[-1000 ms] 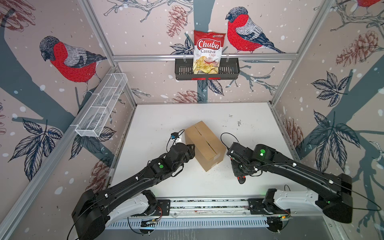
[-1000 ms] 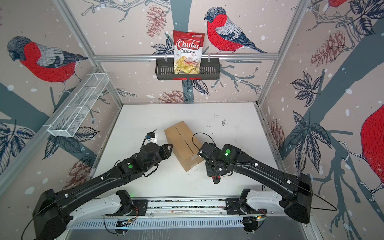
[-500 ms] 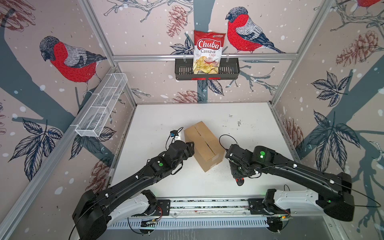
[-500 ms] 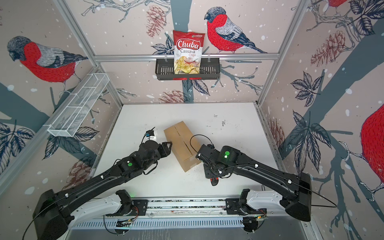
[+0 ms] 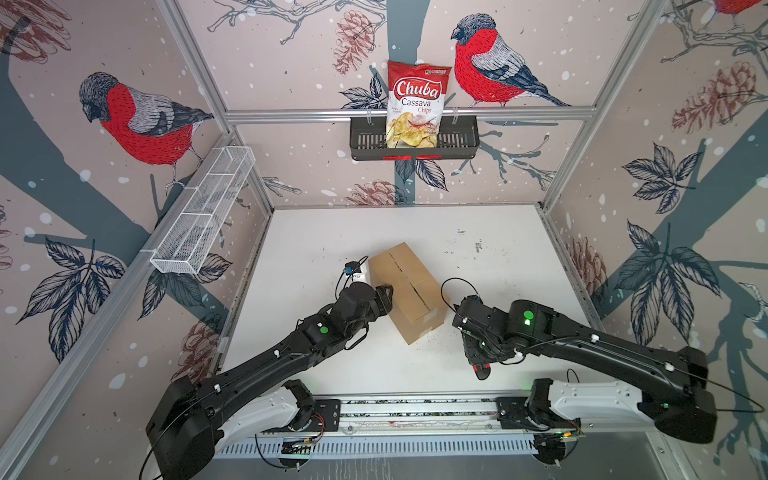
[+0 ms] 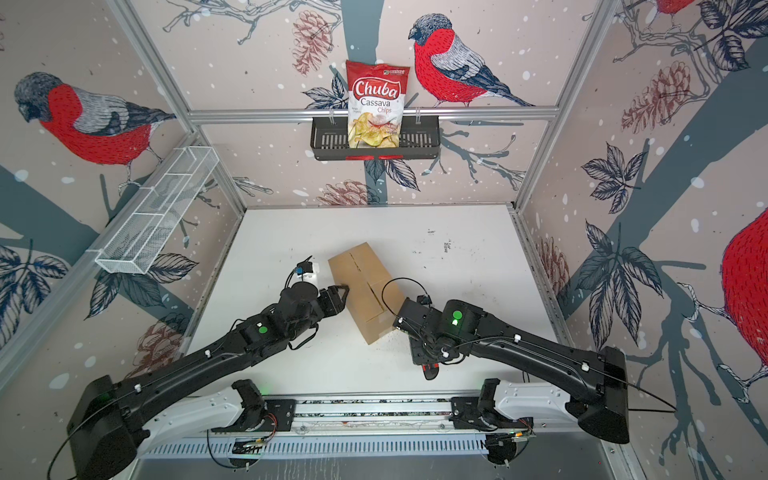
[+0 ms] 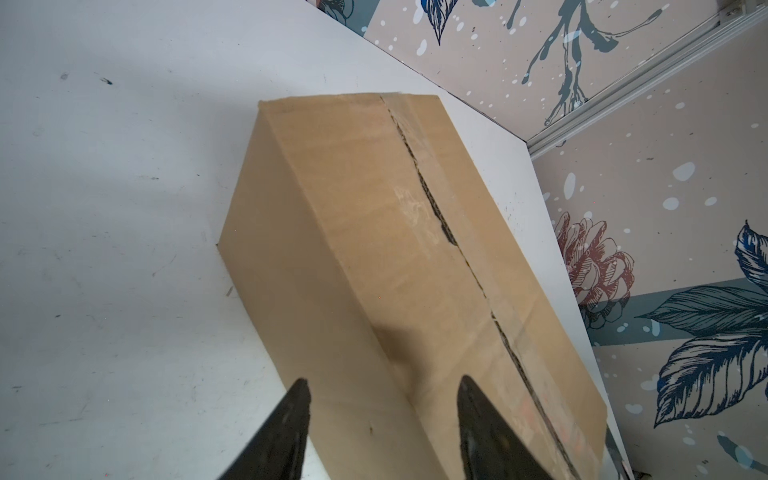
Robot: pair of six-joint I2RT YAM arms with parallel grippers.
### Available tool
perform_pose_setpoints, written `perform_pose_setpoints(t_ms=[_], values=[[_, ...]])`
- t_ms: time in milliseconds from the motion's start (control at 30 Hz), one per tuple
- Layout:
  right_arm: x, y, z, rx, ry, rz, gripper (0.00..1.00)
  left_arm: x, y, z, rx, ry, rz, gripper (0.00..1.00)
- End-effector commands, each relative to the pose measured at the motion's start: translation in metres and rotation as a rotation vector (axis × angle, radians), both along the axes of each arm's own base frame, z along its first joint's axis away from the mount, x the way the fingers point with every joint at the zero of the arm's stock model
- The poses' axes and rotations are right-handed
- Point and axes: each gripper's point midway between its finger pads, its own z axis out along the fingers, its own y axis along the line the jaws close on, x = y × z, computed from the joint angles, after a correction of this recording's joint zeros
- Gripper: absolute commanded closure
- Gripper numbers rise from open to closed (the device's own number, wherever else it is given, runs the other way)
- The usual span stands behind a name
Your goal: Unpack the express box
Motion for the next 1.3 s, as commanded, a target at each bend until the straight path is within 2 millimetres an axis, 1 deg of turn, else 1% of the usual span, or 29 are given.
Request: perform_pose_setpoints(t_ms=[0, 167, 367, 1267], values=[[-0.001, 0.001, 0.002, 0.009, -0.004, -0.016, 0.88, 0.0, -0.006, 0.006, -0.035, -0.018, -0.006, 0.43], [0.0, 0.008, 0.007, 0.021, -0.018, 0.0, 0.88, -0.005, -0.012, 0.002, -0.05, -0.009, -0.016, 0.44], [0.0, 0.017, 0.011, 0.036, -0.027, 0.02, 0.88, -0.007, -0.015, 0.002, -0.053, -0.01, -0.024, 0.44], [0.002, 0.028, 0.013, 0.044, -0.04, 0.04, 0.88, -0.009, -0.023, -0.004, -0.068, -0.003, -0.05, 0.44]])
